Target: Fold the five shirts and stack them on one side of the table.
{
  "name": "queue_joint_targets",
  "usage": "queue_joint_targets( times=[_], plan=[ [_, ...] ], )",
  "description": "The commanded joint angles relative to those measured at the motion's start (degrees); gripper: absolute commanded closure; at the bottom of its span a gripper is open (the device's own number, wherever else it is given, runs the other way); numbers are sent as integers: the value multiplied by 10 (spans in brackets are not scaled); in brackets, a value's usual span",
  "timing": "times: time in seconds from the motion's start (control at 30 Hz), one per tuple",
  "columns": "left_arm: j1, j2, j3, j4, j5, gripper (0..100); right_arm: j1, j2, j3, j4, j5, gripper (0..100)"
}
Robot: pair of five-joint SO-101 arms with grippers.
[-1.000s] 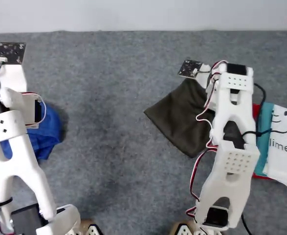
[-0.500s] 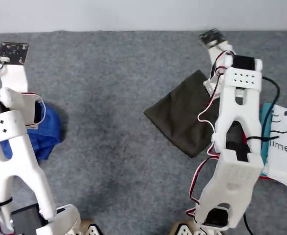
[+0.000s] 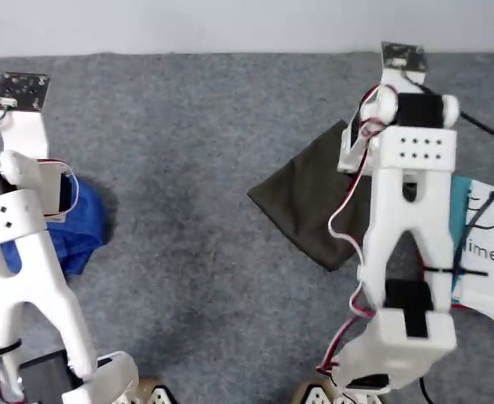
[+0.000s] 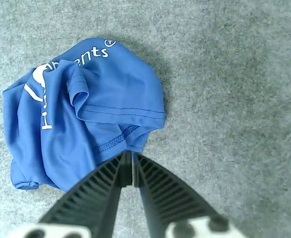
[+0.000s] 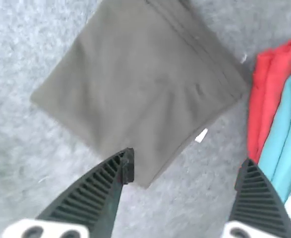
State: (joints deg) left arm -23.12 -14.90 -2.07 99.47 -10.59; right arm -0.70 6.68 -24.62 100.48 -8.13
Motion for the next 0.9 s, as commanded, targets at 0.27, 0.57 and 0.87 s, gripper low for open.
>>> queue_joint_targets(
  times=[0.27,0.57,0.87],
  plan=[
    [-4,-22,-2,11,-5,985,-38,-155,290,-194,-192,648],
    [-4,-23,-2,11,-5,985,-29,-153,493,-515,-236,495],
    [-4,-23,-2,11,-5,985,-25,-42,508,-618,-281,537]
  ],
)
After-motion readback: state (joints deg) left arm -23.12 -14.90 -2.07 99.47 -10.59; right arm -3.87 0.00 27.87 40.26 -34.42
